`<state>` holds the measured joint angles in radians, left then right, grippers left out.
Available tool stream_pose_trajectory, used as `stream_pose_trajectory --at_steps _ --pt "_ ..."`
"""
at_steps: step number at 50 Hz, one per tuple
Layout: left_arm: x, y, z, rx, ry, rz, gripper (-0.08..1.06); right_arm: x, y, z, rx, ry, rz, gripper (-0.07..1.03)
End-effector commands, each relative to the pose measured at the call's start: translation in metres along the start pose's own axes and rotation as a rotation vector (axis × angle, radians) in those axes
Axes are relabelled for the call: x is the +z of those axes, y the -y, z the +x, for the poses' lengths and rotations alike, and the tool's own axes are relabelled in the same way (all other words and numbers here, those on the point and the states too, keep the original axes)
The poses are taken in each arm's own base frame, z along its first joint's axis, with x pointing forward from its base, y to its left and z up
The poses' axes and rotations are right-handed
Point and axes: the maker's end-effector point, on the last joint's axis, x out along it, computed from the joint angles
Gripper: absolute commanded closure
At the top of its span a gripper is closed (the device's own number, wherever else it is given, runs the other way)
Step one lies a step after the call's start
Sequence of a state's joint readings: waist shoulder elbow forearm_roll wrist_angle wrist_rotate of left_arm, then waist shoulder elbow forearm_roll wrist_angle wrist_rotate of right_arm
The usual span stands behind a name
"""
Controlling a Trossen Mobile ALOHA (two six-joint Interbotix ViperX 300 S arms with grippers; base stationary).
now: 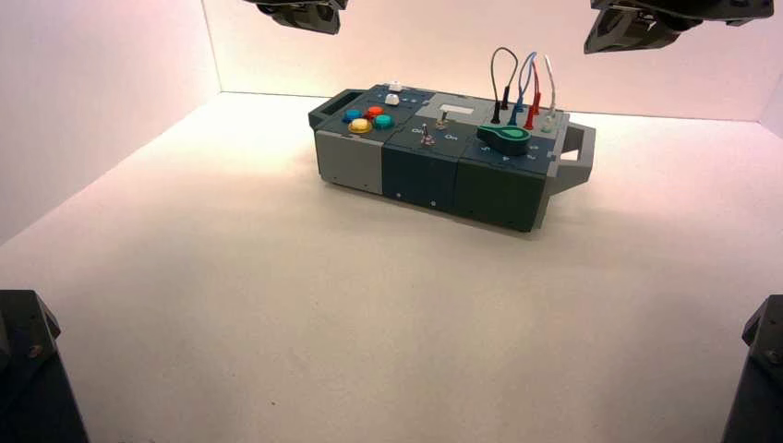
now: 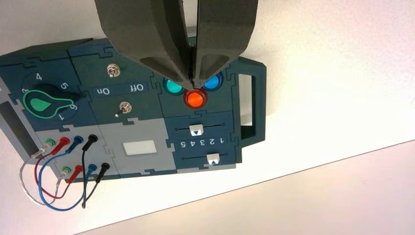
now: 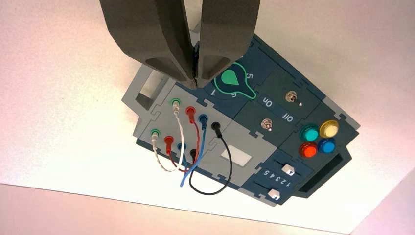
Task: Push the yellow button with the left gripper.
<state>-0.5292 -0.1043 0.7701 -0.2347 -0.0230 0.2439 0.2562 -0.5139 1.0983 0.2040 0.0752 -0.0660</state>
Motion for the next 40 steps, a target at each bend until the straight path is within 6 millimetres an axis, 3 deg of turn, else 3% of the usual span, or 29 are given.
stream_pose_trajectory --at_steps 1,27,40 --pt "0.015 0.000 -0.003 0.002 0.041 0.008 1.00 0.015 -0.004 -0.002 0.009 0.040 -0.009 0.98" --pt "0.013 0.002 -0.003 -0.008 0.013 0.016 1.00 0.014 -0.003 -0.002 0.007 0.039 -0.008 0.98" --pt "0.006 0.006 0.008 -0.037 -0.087 0.049 1.00 0.014 -0.003 -0.002 0.007 0.039 -0.014 0.98"
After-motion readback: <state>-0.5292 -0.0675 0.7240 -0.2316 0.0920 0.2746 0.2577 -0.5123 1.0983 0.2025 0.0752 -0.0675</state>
